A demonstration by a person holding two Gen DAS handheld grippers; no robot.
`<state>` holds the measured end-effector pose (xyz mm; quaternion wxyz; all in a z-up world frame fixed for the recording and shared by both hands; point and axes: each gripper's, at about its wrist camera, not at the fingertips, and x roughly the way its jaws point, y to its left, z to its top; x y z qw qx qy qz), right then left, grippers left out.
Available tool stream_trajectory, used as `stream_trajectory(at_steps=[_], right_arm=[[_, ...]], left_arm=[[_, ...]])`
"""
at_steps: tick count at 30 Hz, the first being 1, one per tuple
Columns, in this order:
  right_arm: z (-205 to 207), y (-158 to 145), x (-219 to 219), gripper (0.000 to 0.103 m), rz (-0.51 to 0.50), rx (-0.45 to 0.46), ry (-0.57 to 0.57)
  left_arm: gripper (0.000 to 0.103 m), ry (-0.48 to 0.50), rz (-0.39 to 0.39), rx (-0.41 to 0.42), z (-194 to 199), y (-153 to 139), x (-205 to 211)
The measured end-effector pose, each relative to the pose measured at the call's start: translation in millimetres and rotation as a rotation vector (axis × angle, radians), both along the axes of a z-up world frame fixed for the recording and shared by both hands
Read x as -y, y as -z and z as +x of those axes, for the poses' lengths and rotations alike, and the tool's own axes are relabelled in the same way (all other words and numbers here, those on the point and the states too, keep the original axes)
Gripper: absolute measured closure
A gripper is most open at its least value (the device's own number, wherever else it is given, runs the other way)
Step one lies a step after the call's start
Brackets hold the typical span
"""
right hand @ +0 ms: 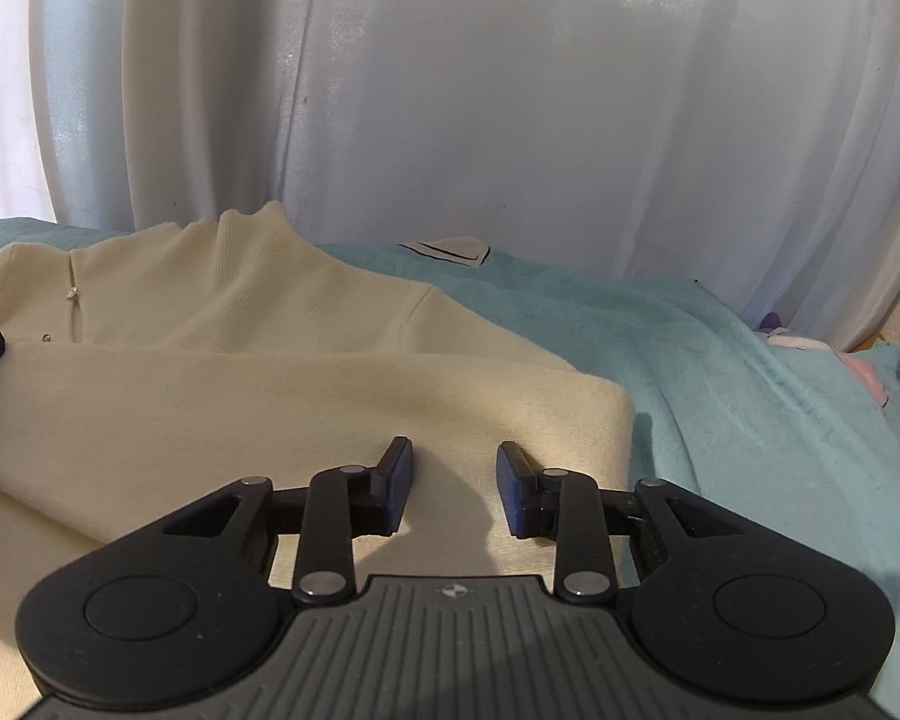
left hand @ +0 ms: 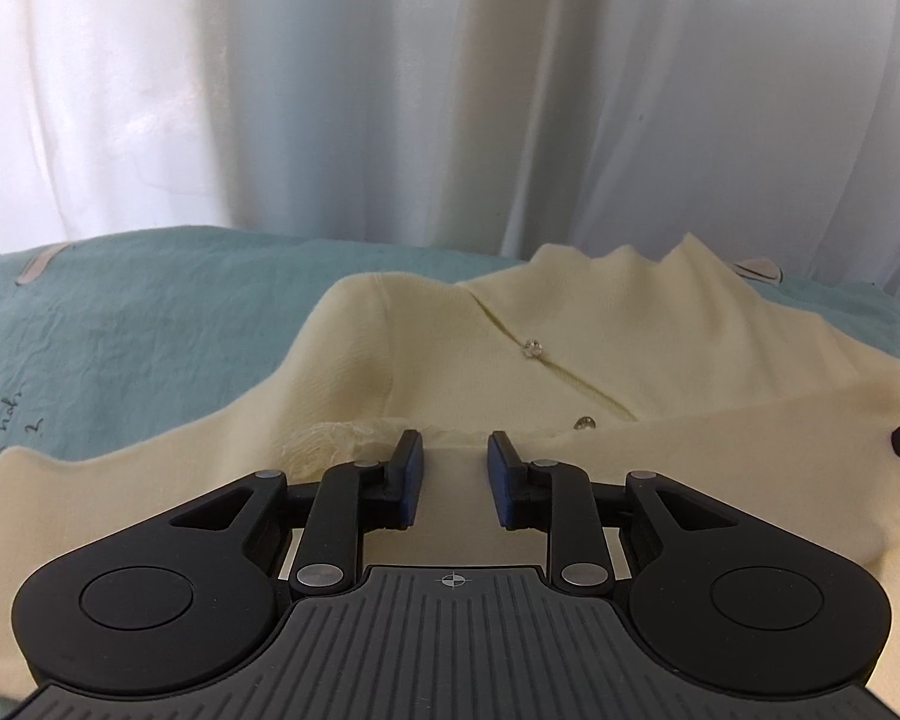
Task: Fold small clothes
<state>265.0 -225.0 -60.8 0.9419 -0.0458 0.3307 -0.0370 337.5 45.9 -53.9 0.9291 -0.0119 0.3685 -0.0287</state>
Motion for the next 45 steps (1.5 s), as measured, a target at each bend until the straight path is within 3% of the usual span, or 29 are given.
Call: stream_trajectory(at_steps=[3,5,6,10,12,16,20,26,28,29,32,39,45], right_arm=[[-5.7,-7.6,-3.4,0.073,0.051,-0.026,0.011],[-18.9,-9.4,-10.1,0.074,0.084,0.004,-0.037],[-22.7,-6.7,-16.4,0.074,0.067,0.008,-0.058],[-25.2,4.1,-36.1,0.075,-0.038,0.016,-0.089],[-24.4,-2.2,-35.4,0.074,-0.014,-0.005,-0.074],[-42.7,-13.1,-25.2,0.074,0.134,-0.016,-0.074],[-71.3,-12.9,-18.6,0.07,0.269,-0.028,-0.099],[-93.4,-12.7,-17.3,0.057,0.356,-0.007,-0.109],[-92.4,-14.1,-18.6,0.053,0.376,-0.005,-0.112],[-90.6,-14.8,-19.8,0.053,0.391,-0.013,-0.113],[-86.7,-17.8,-22.2,0.053,0.445,-0.016,-0.119],[-84.5,-22.2,-39.3,0.053,0.472,-0.024,-0.153],[-86.4,-21.9,-45.6,0.053,0.461,-0.031,-0.16]], left_arm=[[0.068,-0.04,-0.058,-0.026,-14.6,-9.2,-9.5],[0.053,-0.055,-0.109,-0.003,-31.3,-15.1,-19.1],[0.051,-0.058,-0.118,-0.001,-36.6,-15.2,-21.4],[0.049,-0.054,-0.049,-0.023,-39.8,-5.7,-20.8],[0.049,-0.09,-0.079,-0.034,-45.5,-10.4,-30.4],[0.039,-0.298,-0.296,0.036,-82.5,-27.5,-90.8],[0.036,-0.617,-0.403,0.127,-132.9,-33.0,-178.0],[0.045,-1.024,-0.474,0.166,-195.1,-15.4,-290.3],[0.046,-1.088,-0.517,0.171,-208.2,-7.9,-312.6],[0.052,-1.12,-0.564,0.168,-213.2,-2.3,-325.2],[0.057,-1.142,-0.669,0.225,-224.3,5.6,-347.0],[0.065,-1.183,-0.768,0.323,-226.5,17.9,-369.1],[0.089,-1.183,-0.815,0.336,-231.4,28.0,-373.7]])
